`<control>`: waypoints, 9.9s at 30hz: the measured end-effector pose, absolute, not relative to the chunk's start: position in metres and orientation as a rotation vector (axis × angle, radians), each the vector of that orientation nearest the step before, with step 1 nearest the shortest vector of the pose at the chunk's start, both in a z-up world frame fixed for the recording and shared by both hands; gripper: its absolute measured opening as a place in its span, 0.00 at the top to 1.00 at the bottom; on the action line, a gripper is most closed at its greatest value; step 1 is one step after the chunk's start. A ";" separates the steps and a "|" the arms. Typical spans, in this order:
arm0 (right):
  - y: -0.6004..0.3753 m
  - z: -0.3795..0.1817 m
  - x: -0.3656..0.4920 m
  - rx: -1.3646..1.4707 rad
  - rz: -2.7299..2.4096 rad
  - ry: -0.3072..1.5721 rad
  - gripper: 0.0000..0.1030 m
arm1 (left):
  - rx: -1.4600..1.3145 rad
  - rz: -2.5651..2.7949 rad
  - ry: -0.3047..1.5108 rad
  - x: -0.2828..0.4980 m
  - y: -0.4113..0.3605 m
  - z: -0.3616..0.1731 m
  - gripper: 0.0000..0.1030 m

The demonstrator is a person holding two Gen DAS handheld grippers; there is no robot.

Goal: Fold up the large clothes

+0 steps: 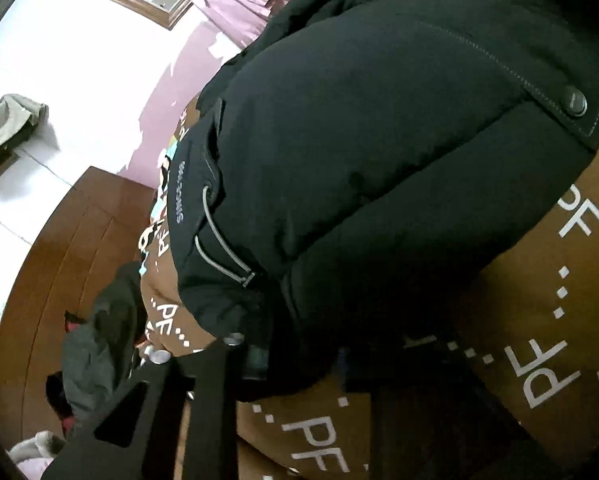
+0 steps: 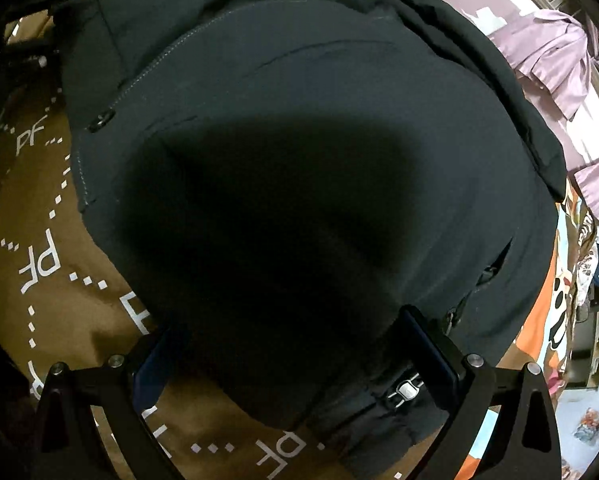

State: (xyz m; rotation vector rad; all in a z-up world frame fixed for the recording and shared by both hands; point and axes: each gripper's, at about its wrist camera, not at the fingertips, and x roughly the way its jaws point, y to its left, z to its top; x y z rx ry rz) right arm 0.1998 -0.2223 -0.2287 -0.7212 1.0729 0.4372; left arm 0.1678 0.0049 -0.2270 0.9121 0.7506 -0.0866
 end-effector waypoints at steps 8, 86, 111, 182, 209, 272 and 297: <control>-0.234 -0.181 0.180 -0.602 0.493 0.907 0.00 | 0.694 -0.156 0.717 0.179 0.009 -0.146 0.94; -0.274 0.024 0.408 -0.410 0.015 0.348 0.94 | 0.361 -0.093 0.407 0.396 -0.009 0.067 0.97; -0.280 -0.087 0.535 -0.344 0.035 0.492 0.94 | 0.263 -0.129 0.603 0.553 -0.011 -0.060 0.95; -0.322 -0.124 0.567 0.075 0.152 0.746 0.00 | 0.141 -0.211 0.800 0.572 -0.046 -0.097 0.01; -0.318 -0.137 0.570 0.061 0.138 0.784 0.00 | 0.251 -0.182 0.743 0.565 -0.065 -0.116 0.01; -0.486 -0.185 0.484 0.674 0.282 0.724 0.00 | -0.474 -0.315 0.883 0.538 0.091 -0.117 0.01; -0.481 -0.180 0.492 0.655 0.302 0.813 0.00 | -0.501 -0.462 1.090 0.585 0.114 -0.120 0.01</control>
